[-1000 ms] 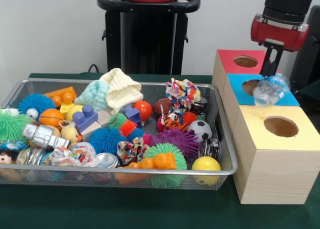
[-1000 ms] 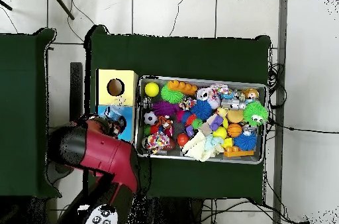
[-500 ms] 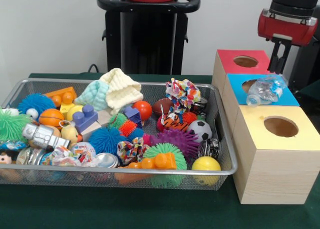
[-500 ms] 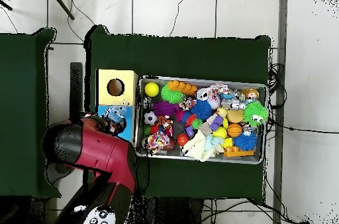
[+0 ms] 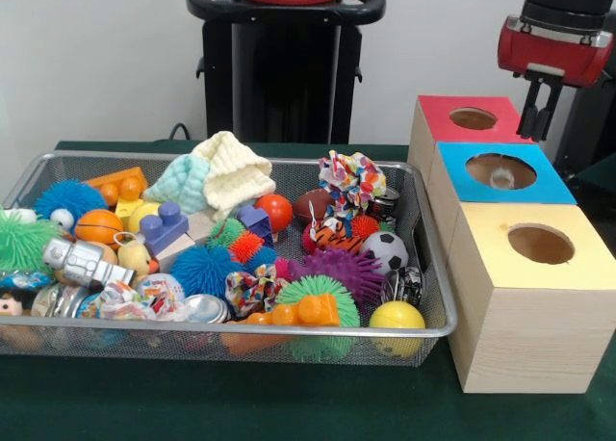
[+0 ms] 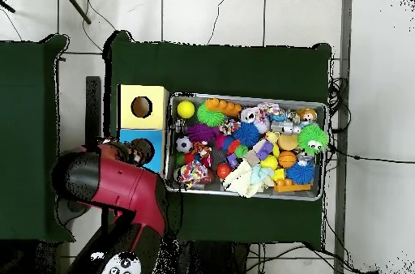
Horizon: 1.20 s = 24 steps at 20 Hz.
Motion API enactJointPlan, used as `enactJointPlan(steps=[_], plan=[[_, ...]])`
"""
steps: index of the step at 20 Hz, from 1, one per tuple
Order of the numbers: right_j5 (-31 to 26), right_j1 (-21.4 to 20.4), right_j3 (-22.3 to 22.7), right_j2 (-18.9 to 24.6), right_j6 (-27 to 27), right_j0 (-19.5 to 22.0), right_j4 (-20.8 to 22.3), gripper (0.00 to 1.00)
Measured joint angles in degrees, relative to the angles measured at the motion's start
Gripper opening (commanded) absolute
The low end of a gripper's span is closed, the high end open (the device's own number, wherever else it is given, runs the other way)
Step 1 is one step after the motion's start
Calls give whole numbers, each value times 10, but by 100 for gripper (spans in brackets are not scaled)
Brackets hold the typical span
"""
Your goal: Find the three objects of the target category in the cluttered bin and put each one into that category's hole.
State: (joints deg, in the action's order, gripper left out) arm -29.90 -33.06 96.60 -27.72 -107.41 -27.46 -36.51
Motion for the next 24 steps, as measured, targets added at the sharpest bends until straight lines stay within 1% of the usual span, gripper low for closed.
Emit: enactJointPlan(steps=[11,15,17,18,20,22,24], plan=[[0,0,0,0,0,0,0,0],[0,-4,0,0,0,9,6,0],[0,-9,0,0,0,20,16,0],[0,-17,0,0,0,38,29,0],[-1,-26,0,1,0,58,41,0],[0,-40,2,7,0,97,58,0],[0,-49,4,14,0,123,66,0]])
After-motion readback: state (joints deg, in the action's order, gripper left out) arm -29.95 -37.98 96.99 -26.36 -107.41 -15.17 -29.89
